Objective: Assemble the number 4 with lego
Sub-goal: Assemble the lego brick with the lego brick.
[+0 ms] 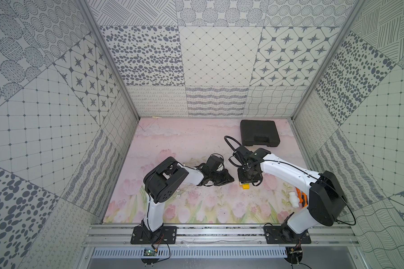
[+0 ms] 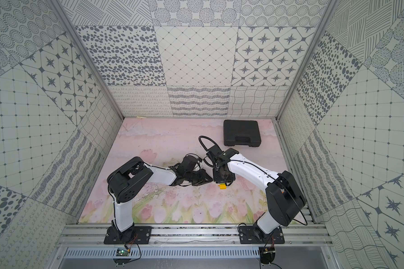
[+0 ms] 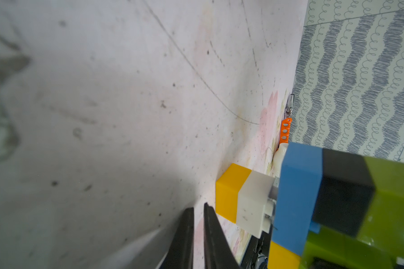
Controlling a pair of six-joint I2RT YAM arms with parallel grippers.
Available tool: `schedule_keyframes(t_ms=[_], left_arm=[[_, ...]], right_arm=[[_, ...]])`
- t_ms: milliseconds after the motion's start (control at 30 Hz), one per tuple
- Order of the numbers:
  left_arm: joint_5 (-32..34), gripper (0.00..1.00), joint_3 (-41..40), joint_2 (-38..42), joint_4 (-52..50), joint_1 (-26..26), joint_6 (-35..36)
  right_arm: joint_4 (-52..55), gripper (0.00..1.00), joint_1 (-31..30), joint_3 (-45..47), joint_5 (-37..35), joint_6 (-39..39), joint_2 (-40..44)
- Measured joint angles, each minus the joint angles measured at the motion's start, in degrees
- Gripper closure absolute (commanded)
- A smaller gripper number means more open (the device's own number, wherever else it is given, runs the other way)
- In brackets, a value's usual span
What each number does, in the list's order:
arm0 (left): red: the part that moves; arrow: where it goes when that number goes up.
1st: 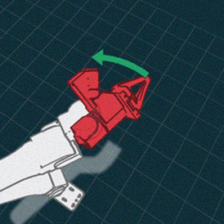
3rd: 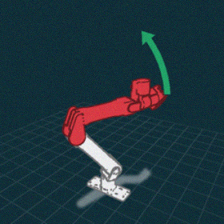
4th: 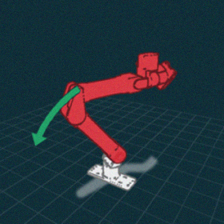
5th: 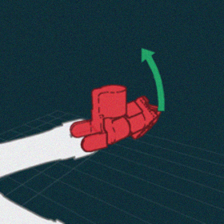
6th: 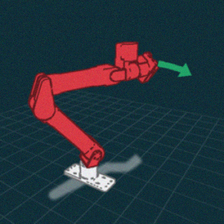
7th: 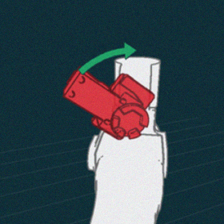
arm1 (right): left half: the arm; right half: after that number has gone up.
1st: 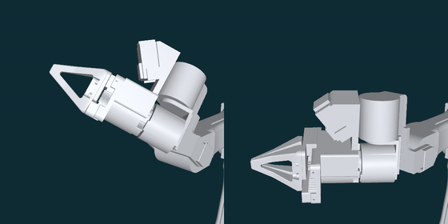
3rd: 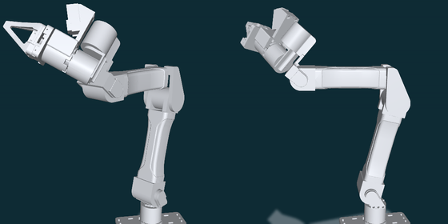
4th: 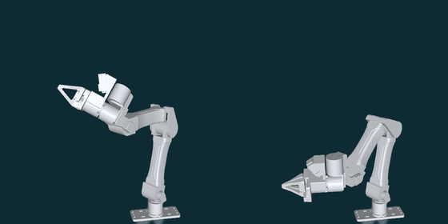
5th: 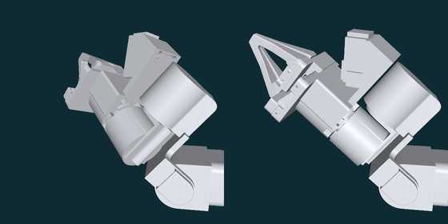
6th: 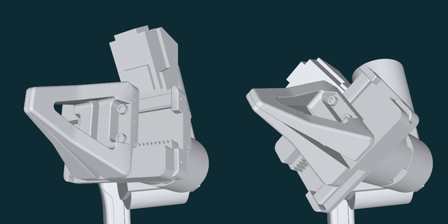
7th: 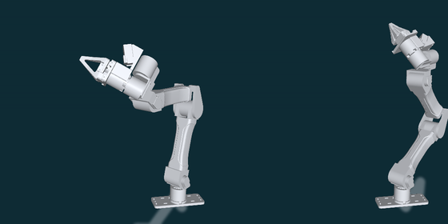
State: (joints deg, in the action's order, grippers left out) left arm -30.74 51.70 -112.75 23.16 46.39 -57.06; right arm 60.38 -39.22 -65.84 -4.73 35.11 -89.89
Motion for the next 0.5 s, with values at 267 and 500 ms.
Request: schedule_keyframes(t_ms=[267,500], left_arm=[[0.0,0.86,0.1,-0.1,0.2,0.0,0.0],[0.0,0.86,0.1,-0.1,0.2,0.0,0.0]], right_arm=[[-0.4,0.74,0.0,-1.7,-0.6,0.5,-0.5],[-0.4,0.74,0.0,-1.7,-0.9,0.5,-1.4]])
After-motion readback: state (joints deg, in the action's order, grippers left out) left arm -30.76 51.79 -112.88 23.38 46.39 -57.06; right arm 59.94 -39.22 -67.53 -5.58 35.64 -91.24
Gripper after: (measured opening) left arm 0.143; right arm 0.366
